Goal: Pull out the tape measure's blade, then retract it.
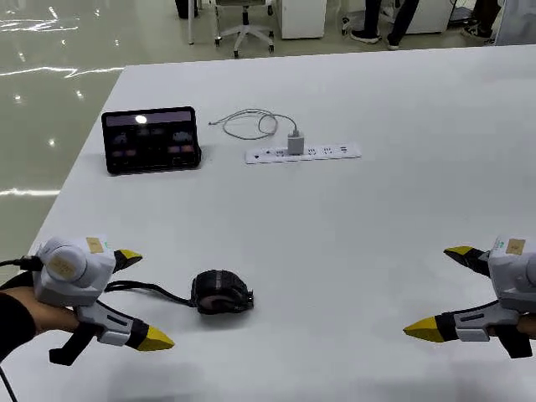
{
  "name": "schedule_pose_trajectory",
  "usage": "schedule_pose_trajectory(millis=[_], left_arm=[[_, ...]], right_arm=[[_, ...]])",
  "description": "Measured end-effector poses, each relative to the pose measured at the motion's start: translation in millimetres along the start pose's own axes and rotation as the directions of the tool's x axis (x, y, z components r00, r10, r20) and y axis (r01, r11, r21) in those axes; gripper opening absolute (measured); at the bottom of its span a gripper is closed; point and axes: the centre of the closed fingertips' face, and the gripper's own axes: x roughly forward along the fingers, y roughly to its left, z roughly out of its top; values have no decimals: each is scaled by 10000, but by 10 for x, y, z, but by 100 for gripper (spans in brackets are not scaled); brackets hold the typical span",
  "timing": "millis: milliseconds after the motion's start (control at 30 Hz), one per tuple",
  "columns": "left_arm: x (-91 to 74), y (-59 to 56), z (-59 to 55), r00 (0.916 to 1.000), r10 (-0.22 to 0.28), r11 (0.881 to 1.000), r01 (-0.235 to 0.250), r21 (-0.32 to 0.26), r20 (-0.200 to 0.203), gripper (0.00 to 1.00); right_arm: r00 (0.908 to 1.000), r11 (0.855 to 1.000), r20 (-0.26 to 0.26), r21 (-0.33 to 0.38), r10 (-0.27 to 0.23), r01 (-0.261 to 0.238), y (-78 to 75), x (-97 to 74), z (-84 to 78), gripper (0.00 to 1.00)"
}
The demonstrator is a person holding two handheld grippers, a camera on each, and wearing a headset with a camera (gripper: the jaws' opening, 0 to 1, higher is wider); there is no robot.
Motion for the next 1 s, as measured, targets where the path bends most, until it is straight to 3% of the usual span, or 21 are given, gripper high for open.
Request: schedule_pose_trajectory(millis=[100,167,433,533,700,833,1000], left_arm=[[80,33,73,9999,-91,9985,98,530,-140,95],[116,38,113,9995,-207,9986,218,488,-222,93],[238,16,308,9964,-683,9877,747,1370,-508,93],[262,17,331,9926,-859,9837,981,1506,-856,91],[319,19,418,9893,-997,9758,1182,1842,-1069,89],[400,-23,411,9777,-1285,9634,1628,2129,-1663,87],[515,-51,434,9707,-1417,9573,1842,2226,-1939,85]], right_arm=[[9992,9986,171,-403,352,-345,56,80,72,100],[9977,9970,101,-400,669,-664,113,119,87,100],[9952,9922,86,-785,975,-965,147,268,211,100],[9941,9907,37,-836,1083,-1076,171,309,241,100],[9925,9891,-20,-822,1225,-1222,184,377,290,100],[9908,9870,-61,-872,1350,-1350,168,480,280,100],[9854,9782,-68,-1194,1703,-1699,254,632,301,100]])
